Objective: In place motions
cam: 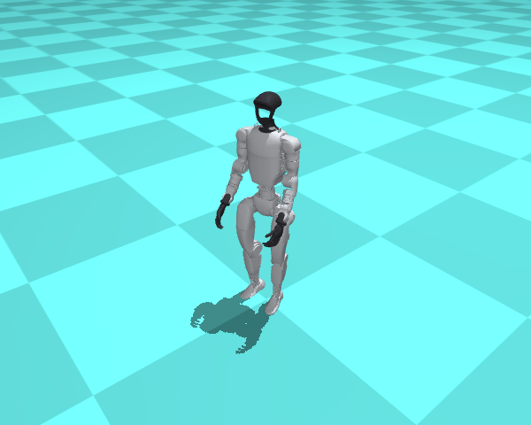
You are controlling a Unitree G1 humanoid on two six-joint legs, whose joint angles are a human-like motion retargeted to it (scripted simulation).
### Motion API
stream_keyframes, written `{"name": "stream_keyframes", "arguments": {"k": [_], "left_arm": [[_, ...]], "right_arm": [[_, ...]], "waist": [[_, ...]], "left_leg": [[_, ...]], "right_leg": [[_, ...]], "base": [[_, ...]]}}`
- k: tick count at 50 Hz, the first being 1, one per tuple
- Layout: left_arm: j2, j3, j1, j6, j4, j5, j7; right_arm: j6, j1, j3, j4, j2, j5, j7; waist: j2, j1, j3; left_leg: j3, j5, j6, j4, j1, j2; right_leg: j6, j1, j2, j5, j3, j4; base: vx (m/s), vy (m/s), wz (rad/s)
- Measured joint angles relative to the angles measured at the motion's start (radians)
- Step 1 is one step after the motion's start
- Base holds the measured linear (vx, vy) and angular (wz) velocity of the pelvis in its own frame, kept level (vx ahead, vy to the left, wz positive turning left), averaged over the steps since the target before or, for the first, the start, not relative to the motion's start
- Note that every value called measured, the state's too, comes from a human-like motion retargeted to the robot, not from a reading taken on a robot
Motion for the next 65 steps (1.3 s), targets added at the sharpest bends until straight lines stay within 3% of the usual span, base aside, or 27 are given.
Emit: {"name": "stream_keyframes", "arguments": {"k": [2,5,9,13,16,19,23,25,30,35,43,55,60,65], "left_arm": [[0.017,0.01,-0.008,0.038,0.183,0.037,0.009],[0.028,0.042,-0.04,0.111,0.451,0.05,0.071],[0.016,0.088,-0.03,0.125,0.602,-0.078,0.188],[0.002,0.079,0.047,0.101,0.565,-0.068,0.141],[0.015,0.038,0.092,0.143,0.53,0.047,0.067],[0.021,0.009,0.116,0.177,0.502,0.17,0.096],[0.022,-0.016,0.126,0.189,0.473,0.274,0.131],[0.024,-0.011,0.117,0.207,0.46,0.307,0.095],[0.026,-0.009,0.09,0.271,0.442,0.324,-0.074],[0.02,0.003,0.064,0.285,0.427,0.284,-0.152],[0.018,-0.01,0.049,0.257,0.403,0.272,-0.16],[0.027,-0.022,0.056,0.27,0.442,0.308,-0.153],[0.03,-0.018,0.056,0.279,0.463,0.326,-0.143],[0.027,-0.004,0.059,0.286,0.476,0.347,-0.136]], "right_arm": [[0.068,-0.008,-0.029,0.212,-0.018,-0.042,-0.038],[0.089,-0.022,-0.088,0.501,-0.044,0.027,-0.215],[0.207,0.068,-0.122,0.542,-0.04,0.197,-0.251],[0.22,0.122,-0.124,0.542,-0.029,0.212,-0.15],[0.27,0.129,-0.09,0.542,-0.046,0.088,0.01],[0.346,0.113,-0.06,0.542,-0.061,-0.07,0.151],[0.405,0.091,-0.048,0.51,-0.062,-0.175,0.169],[0.396,0.08,-0.029,0.485,-0.061,-0.192,0.129],[0.353,0.064,-0.015,0.43,-0.047,-0.2,0.047],[0.335,0.04,-0.007,0.397,-0.031,-0.189,0.095],[0.296,0.032,-0.011,0.374,-0.007,-0.114,0.186],[0.323,0.041,-0.016,0.436,-0.039,-0.156,0.154],[0.368,0.047,-0.019,0.442,-0.05,-0.183,0.146],[0.352,0.029,-0.052,0.261,-0.058,-0.169,0.231]], "waist": [[0.0,0.001,0.02],[0.002,0.005,0.034],[0.0,0.01,0.058],[-0.005,0.009,0.079],[-0.006,0.011,0.088],[-0.009,0.011,0.091],[0.0,-0.048,0.095],[-0.009,0.027,0.099],[-0.008,0.013,0.103],[-0.007,0.01,0.098],[-0.007,0.011,0.086],[-0.004,0.007,0.074],[0.001,0.136,0.069],[-0.005,0.018,0.067]], "left_leg": [[0.0,0.002,-0.001,-0.001,0.0,0.001],[-0.003,0.006,-0.003,-0.001,-0.009,0.003],[-0.006,0.01,-0.007,0.001,-0.02,0.003],[-0.007,0.014,-0.009,0.002,-0.021,0.001],[0.0,0.015,-0.01,0.001,-0.02,0.001],[0.007,0.015,-0.008,0.001,-0.022,-0.002],[-0.054,0.023,-0.006,0.005,-0.03,-0.007],[0.021,0.015,-0.009,0.0,-0.022,0.0],[-0.002,0.02,-0.009,0.002,-0.021,0.002],[-0.002,0.02,-0.009,0.001,-0.021,0.004],[0.002,0.017,-0.008,0.0,-0.018,0.007],[0.008,0.011,-0.004,-0.001,-0.011,0.008],[0.133,-0.006,-0.015,-0.007,0.005,0.041],[0.022,0.006,-0.005,-0.007,-0.003,0.01]], "right_leg": [[0.002,0.001,0.0,0.002,-0.001,-0.001],[0.006,-0.007,-0.001,0.005,-0.004,-0.002],[0.01,-0.013,-0.005,0.006,-0.009,-0.003],[0.011,-0.01,-0.009,0.007,-0.012,-0.004],[0.01,-0.012,-0.006,0.009,-0.005,-0.004],[-0.001,-0.015,0.004,0.01,-0.002,-0.008],[0.006,-0.027,-0.008,0.023,-0.06,-0.003],[-0.002,-0.03,0.006,0.015,0.013,0.001],[0.013,-0.016,-0.005,0.016,-0.009,-0.003],[0.013,-0.015,-0.003,0.016,-0.009,-0.004],[0.012,-0.015,0.001,0.016,-0.005,-0.003],[0.007,-0.007,0.006,0.012,-0.001,-0.005],[0.026,-0.007,0.016,-0.005,0.129,0.004],[0.013,-0.011,0.004,0.011,0.014,-0.003]], "base": [[-0.09,0.0,0.02],[-0.04,0.01,0.03],[0.0,0.0,0.0],[0.0,0.0,0.0],[-0.01,0.0,-0.07],[-0.06,0.01,-0.14],[-0.01,0.0,0.56],[-0.02,0.0,-0.98],[-0.01,-0.01,0.01],[0.0,0.0,0.0],[0.0,0.0,0.0],[0.0,0.0,-0.07],[-0.01,0.0,-0.99],[0.02,0.0,1.0]]}}
